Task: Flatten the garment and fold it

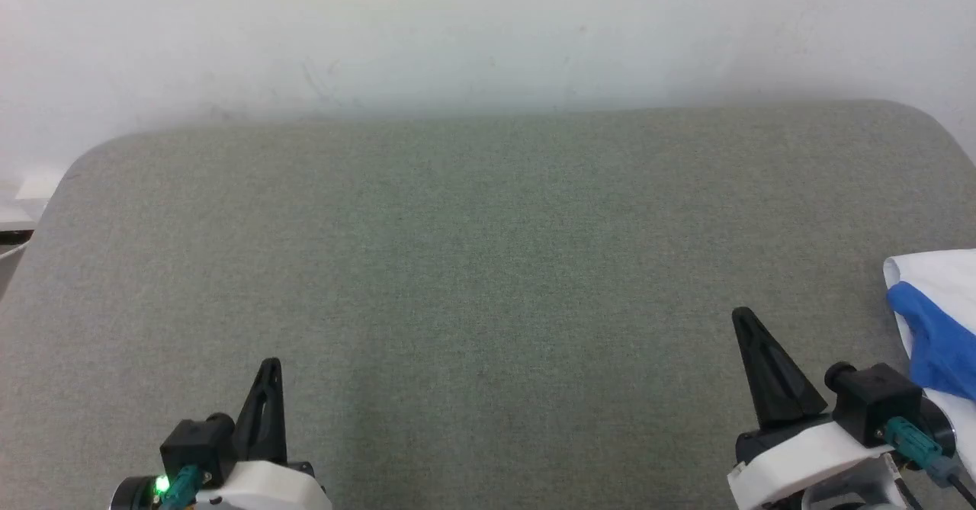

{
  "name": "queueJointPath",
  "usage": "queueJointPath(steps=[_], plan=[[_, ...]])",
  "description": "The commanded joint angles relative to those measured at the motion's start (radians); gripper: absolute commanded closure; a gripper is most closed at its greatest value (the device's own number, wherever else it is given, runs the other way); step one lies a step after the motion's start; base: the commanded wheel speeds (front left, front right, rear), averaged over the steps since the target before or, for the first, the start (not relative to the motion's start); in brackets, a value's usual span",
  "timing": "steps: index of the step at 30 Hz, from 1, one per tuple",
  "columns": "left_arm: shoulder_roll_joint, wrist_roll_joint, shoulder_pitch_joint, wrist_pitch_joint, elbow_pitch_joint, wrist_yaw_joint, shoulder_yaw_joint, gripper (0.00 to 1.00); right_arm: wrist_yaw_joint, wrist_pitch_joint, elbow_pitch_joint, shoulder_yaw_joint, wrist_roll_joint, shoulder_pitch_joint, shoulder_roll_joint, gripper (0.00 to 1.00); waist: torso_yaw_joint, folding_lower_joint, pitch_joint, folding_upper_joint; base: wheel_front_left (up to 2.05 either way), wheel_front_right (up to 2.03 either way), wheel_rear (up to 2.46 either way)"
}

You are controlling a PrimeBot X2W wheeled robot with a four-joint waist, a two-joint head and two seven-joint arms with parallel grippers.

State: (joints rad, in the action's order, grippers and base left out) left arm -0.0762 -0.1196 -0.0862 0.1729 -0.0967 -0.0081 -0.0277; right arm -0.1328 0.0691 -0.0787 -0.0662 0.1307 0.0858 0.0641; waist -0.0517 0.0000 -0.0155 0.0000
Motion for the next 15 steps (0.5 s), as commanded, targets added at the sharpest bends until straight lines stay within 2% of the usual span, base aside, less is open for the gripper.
queueJointPath(steps=[1, 15], plan=[[0.002, 0.011, 0.020, -0.006, 0.009, 0.002, 0.002, 1.00, 0.001, -0.007, 0.006, 0.004, -0.010, -0.018, -0.003, 1.00, 0.001, 0.0000, 0.000, 0.0000, 0.00, 0.00, 0.00], [0.006, 0.030, 0.032, -0.035, 0.024, 0.003, 0.006, 1.00, 0.001, -0.017, 0.018, 0.015, -0.031, -0.030, -0.005, 1.00, 0.010, 0.0000, 0.003, 0.0000, 0.00, 0.00, 0.00]])
